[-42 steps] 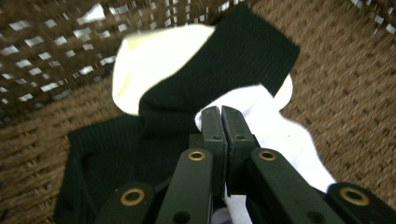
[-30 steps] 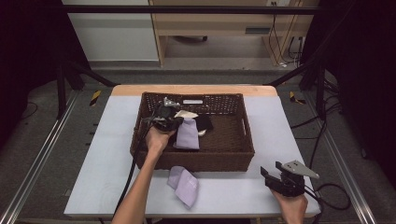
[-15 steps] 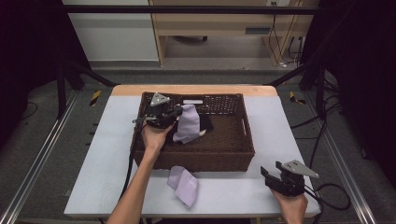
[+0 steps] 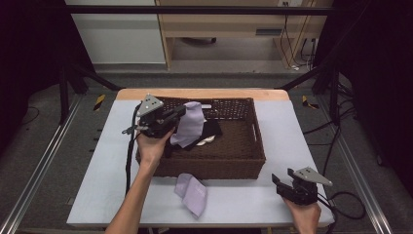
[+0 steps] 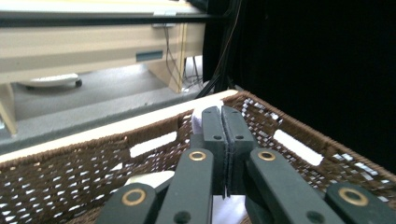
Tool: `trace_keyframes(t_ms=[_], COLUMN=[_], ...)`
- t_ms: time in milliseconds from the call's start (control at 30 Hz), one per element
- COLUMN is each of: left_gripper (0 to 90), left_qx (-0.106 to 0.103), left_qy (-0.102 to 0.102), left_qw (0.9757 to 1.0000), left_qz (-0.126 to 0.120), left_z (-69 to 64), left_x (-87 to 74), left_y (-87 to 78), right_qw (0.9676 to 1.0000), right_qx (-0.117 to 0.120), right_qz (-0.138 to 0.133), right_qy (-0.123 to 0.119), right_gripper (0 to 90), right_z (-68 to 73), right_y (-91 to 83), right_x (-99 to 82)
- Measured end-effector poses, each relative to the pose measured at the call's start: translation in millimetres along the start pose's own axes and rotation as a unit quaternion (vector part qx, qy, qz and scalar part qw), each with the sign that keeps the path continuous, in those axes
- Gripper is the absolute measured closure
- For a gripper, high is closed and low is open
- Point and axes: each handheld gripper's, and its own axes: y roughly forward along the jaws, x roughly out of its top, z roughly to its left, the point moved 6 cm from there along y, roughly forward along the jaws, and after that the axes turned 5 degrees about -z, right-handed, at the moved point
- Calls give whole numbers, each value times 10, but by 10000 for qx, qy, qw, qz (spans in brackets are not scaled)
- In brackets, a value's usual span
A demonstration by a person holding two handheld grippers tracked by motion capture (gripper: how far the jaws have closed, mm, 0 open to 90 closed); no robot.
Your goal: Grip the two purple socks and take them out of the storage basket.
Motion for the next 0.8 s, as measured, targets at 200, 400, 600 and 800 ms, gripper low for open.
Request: trace_keyframes(t_ms=[200, 400, 600, 800], left_gripper=[887, 886, 886, 886], left_qx=[-239, -456, -640, -884], left_qy=[155, 354, 478, 639], left_qw=[9992, 9967, 9946, 9917], left_qz=[-295, -576, -669, -677], left_z=[-211, -428, -594, -790], left_x=[191, 387, 436, 319], left_y=[-233, -516, -753, -964], right_qw=[10000, 10000, 10000, 10000], right_qx=[0, -5, -1, -1], right_qz=[-8, -10, -9, -9], right_qy=[1, 5, 15, 24], right_gripper=[358, 358, 358, 358], right_z=[-2, -2, 0, 3], right_y=[-4, -9, -13, -13], right_x=[2, 3, 4, 3])
